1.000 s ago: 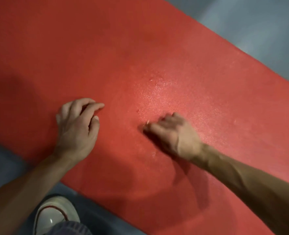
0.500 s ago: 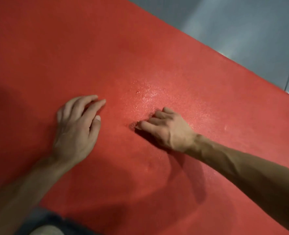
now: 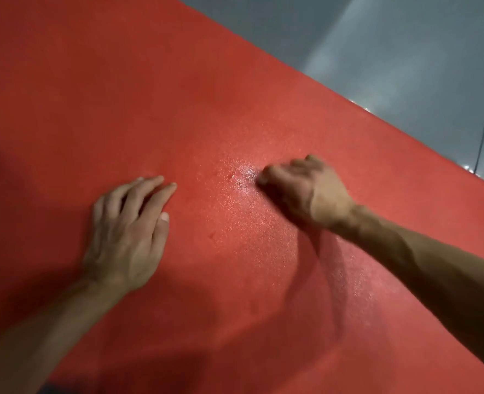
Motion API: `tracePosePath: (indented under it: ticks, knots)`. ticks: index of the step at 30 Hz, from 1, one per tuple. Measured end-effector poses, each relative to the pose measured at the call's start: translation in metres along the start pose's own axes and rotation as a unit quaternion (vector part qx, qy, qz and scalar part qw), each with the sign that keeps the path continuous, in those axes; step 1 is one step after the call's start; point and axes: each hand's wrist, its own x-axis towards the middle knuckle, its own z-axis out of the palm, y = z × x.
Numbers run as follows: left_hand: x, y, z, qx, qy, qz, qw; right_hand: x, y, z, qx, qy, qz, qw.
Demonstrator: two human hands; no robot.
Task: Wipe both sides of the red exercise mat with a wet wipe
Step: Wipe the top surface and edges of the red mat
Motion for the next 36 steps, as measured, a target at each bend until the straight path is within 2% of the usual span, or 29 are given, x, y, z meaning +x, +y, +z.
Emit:
tracePosePath:
  ticks: [2,4,5,7,11,13,18,19,21,23,25,27,32,34,36]
  knots:
    - [0.000,0.000,0.001,0.000,0.001,0.002,1.000,0.022,0.041,-0.009,-0.030,0.050,0.104,0.993]
    - [0.001,0.000,0.001,-0.001,0.004,0.003,1.000,0.033,0.081,-0.019,-0.052,0.085,0.241,0.965]
    - [0.001,0.000,0.000,-0.001,0.006,0.004,1.000,0.036,0.087,-0.018,-0.047,0.107,0.282,0.952]
    - [0.001,0.000,0.000,-0.004,0.009,0.004,1.000,0.043,0.066,-0.009,-0.025,0.122,0.259,0.958]
    - [0.004,0.001,0.001,-0.010,0.011,-0.007,1.000,0.059,0.019,0.007,-0.023,0.069,0.076,0.994]
    - [0.004,0.001,0.001,-0.010,0.010,-0.009,1.000,0.065,0.040,0.003,-0.038,0.099,0.117,0.987]
    - [0.005,0.001,0.001,-0.003,-0.002,-0.009,1.000,0.049,0.116,-0.019,-0.040,0.116,0.373,0.920]
    - [0.006,0.000,0.001,0.001,-0.006,-0.009,1.000,0.052,0.115,-0.019,-0.028,0.128,0.387,0.913]
    - [0.005,0.001,0.001,0.004,-0.009,-0.011,1.000,0.070,0.100,-0.010,-0.013,0.132,0.357,0.925]
    - [0.006,0.002,0.000,0.005,-0.007,-0.012,1.000,0.092,0.081,0.001,-0.005,0.124,0.290,0.949]
    - [0.007,0.001,0.001,0.004,-0.008,-0.010,1.000,0.105,0.076,0.001,-0.012,0.114,0.276,0.954]
    - [0.006,0.001,0.002,0.007,-0.013,-0.009,1.000,0.101,0.094,-0.005,-0.037,0.097,0.309,0.945]
    - [0.006,0.000,0.003,0.014,-0.018,-0.008,1.000,0.083,0.150,-0.025,-0.030,0.022,0.507,0.861]
    - [0.008,0.000,0.002,0.016,-0.025,-0.008,1.000,0.096,0.156,-0.033,-0.009,-0.044,0.529,0.847]
    - [0.008,0.000,0.002,0.020,-0.031,-0.008,0.999,0.120,0.154,-0.040,0.003,-0.102,0.517,0.850]
